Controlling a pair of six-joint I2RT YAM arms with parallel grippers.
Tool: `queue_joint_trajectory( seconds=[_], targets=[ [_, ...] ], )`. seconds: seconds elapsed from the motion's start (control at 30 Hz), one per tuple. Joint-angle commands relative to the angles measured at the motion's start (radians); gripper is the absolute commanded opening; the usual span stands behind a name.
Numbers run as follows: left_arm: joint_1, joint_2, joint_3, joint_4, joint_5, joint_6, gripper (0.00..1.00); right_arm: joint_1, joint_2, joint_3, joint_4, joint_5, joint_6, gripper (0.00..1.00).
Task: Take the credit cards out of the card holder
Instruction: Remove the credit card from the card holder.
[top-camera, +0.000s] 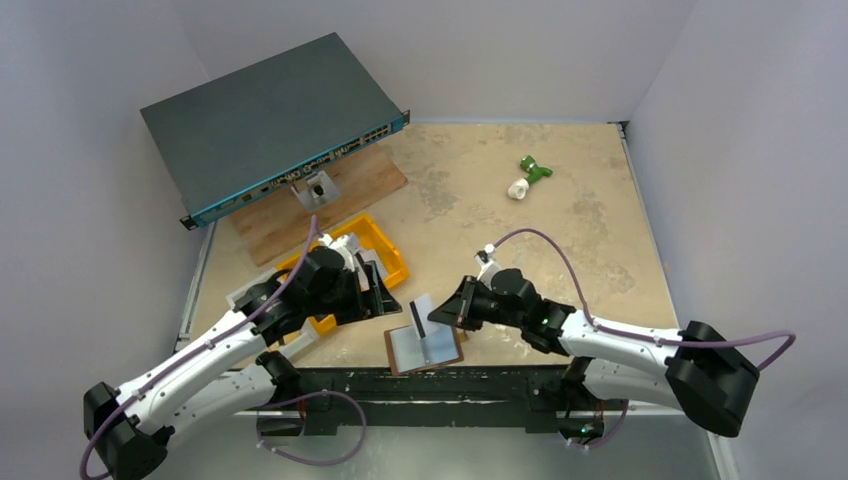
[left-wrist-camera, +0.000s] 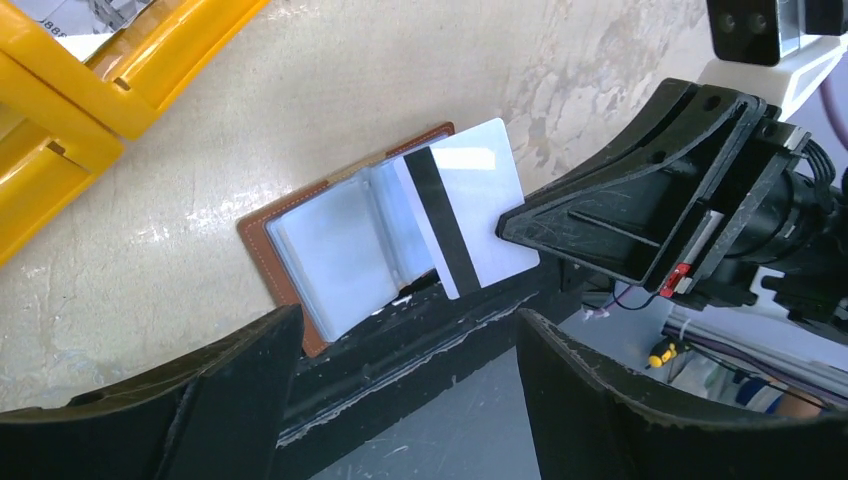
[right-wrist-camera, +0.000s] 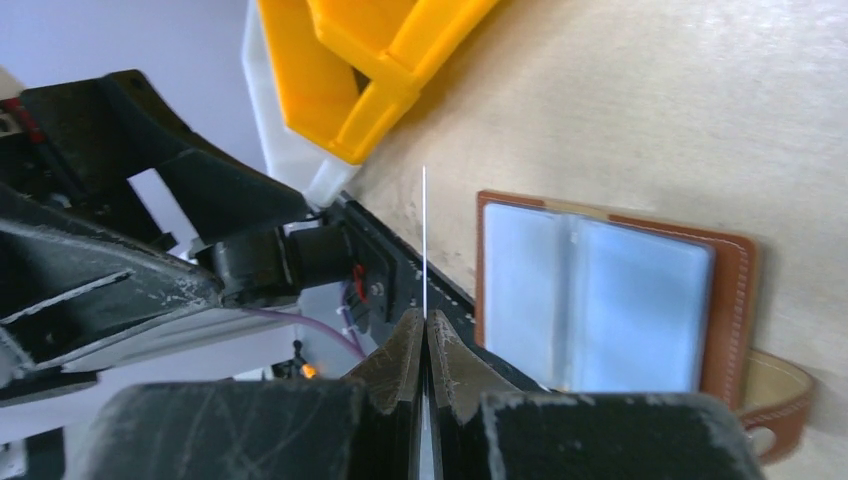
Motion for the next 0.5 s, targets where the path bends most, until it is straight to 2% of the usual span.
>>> queue_joint_trajectory(
  seconds=[0.0, 0.47],
  targets=[
    [0.063, -0.061, -0.027, 0.039, 0.121, 0.001, 0.77, -0.004, 0.024, 0.036, 0.205, -0.062, 0.064, 0.00],
    [0.128, -0.093, -0.092, 0.207, 0.276, -0.075, 0.64, -0.005, 0.150, 0.013, 0.599, -0.160, 0.234, 0.00]
  ],
)
